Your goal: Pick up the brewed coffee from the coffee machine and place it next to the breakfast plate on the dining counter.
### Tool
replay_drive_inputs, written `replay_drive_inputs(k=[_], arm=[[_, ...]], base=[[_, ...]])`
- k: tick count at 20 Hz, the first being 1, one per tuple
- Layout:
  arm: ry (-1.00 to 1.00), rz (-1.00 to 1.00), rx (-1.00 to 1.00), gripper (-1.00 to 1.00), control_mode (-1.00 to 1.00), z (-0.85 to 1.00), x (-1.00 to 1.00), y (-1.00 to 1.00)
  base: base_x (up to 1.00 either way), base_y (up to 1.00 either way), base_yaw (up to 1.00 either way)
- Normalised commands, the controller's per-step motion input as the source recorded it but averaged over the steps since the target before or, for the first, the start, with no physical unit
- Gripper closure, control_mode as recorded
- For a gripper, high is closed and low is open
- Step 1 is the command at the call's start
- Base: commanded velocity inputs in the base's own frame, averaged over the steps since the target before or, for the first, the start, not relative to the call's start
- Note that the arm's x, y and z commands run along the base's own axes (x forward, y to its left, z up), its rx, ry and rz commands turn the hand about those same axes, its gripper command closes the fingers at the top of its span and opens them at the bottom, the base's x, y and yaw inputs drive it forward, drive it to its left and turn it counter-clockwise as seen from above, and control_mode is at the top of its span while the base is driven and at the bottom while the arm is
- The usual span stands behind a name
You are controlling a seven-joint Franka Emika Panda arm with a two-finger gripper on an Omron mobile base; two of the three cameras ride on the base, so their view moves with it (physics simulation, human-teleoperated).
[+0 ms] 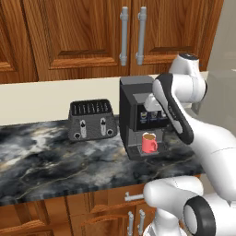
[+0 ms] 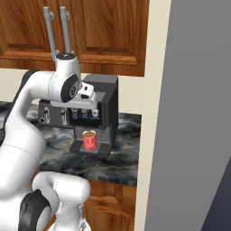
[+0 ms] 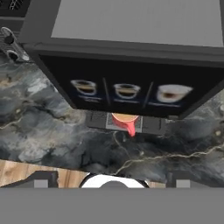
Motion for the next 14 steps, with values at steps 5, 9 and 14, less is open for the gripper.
replay_drive_inputs(k=[5,9,14], arm=[[-0.22,0.15,0.0,-1.0,-1.0,-0.58,-0.23,-0.03],[-0.16,0.17,0.0,-1.0,-1.0,-0.5,-0.03,-0.09],[-0.04,0.16,0.0,-1.0,-1.0,-0.46,0.0,-0.12]], base=[[0.0,0.0,0.0],[0.0,0.0,0.0],[0.0,0.0,0.0]])
